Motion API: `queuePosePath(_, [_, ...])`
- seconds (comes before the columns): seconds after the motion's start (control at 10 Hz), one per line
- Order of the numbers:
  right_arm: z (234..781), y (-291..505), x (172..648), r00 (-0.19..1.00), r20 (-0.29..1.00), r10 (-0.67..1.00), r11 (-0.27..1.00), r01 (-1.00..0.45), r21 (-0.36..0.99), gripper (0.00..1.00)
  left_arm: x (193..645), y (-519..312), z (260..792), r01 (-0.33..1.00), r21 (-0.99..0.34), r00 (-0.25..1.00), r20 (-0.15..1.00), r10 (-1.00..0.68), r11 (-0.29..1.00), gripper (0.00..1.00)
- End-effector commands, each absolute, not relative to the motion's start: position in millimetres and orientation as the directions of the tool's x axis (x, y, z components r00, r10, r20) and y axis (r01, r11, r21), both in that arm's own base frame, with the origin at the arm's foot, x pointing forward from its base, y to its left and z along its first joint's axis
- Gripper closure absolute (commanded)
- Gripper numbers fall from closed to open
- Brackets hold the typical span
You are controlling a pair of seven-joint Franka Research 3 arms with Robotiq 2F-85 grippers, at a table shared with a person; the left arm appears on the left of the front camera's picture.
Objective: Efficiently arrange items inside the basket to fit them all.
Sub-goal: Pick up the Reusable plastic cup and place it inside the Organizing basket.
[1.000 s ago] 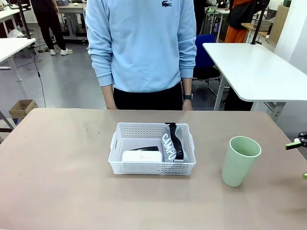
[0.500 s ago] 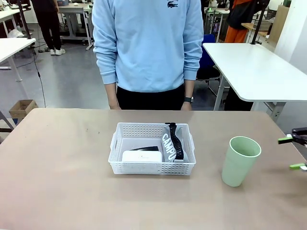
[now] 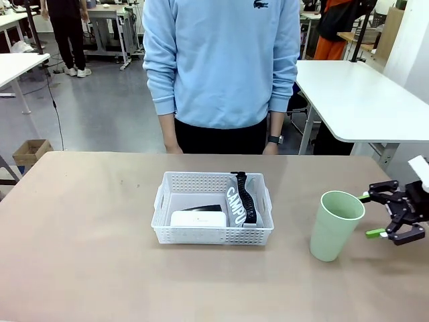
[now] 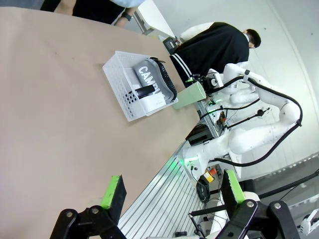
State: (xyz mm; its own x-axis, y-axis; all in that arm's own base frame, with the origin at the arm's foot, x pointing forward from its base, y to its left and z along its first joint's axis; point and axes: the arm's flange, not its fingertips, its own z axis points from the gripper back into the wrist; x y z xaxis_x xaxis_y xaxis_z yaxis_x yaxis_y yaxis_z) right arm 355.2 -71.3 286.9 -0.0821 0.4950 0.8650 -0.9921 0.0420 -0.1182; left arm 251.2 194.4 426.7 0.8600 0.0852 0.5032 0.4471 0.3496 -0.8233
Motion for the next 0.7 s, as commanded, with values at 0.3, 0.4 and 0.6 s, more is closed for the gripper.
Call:
queuePosePath(0.3, [278.9, -58.2, 357.1, -0.086, 0.859, 0.505, -0.001, -0.995, -0.098, 0.0, 249.8, 193.1, 429.4, 0.452, -0.826, 0.857, 0.507, 0.095, 0.335, 0.0])
queuePosePath(0.4, [278.9, -58.2, 357.1, -0.086, 0.859, 0.505, -0.001, -0.995, -0.098, 0.0, 249.8, 193.1, 429.4, 0.452, -0.826, 0.857, 0.507, 0.095, 0.335, 0.0])
queuePosePath(0.6, [270.0, -55.6, 356.1, -0.072, 0.853, 0.517, -0.024, -0.997, -0.069, 0.0, 249.8, 193.1, 429.4, 0.452, -0.826, 0.857, 0.507, 0.095, 0.335, 0.0])
